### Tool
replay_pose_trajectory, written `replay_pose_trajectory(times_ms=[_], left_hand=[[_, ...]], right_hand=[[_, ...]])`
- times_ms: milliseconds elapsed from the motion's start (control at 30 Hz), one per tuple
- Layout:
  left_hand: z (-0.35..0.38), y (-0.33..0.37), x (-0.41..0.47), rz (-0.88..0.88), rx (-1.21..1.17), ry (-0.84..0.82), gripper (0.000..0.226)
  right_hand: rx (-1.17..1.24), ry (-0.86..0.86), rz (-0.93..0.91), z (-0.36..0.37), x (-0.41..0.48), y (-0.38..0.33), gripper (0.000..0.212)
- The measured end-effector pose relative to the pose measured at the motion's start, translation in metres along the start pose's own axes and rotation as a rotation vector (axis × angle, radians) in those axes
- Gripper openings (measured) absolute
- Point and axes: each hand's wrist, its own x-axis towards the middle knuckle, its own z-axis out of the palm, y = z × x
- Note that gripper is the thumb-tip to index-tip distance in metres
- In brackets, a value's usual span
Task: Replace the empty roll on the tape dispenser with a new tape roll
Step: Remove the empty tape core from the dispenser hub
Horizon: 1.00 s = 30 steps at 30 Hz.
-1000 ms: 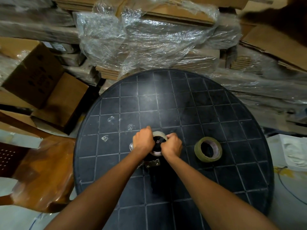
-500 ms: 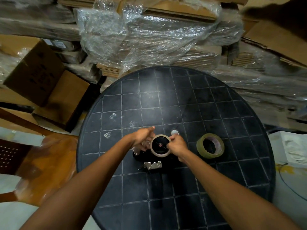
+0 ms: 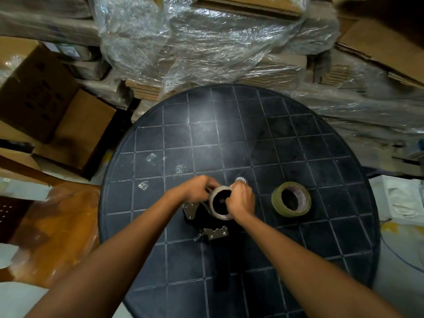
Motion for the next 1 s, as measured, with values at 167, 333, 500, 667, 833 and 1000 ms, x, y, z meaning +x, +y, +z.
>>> replay_pose_trajectory(times_ms=[167,333,500,667,833,1000], left_hand=[[0.011,-0.01,-0.008,0.01,0.149,-0.019,0.073],[0.008,-0.01,-0.009,0.032,0.06,0.09,0.043],[0.013,0.03,-0.015,-0.015,-0.585,0.403,0.019],[0.023,0.085,-0.012,0.111,-0.819,0.375,0.018],[0.04,0.146,0.026,0.132,-0.751,0.401,0.025],[0.061,0.2,0.067,0.066,-0.861,0.367,0.038]], right_hand=[[0.007,0.012,-0.002,-0.005,0.009,0.001,0.013],[0.34,-0.104,0.107,-0.009,0.016,0.011,0.016],[0.859,-0.206,0.27,-0.029,0.001,0.027,0.01],[1.173,-0.231,0.232,-0.08,-0.016,0.047,0.012],[1.152,-0.08,0.225,-0.134,-0.009,0.1,0.014],[1.269,0.107,0.286,-0.176,0.018,0.163,0.015]])
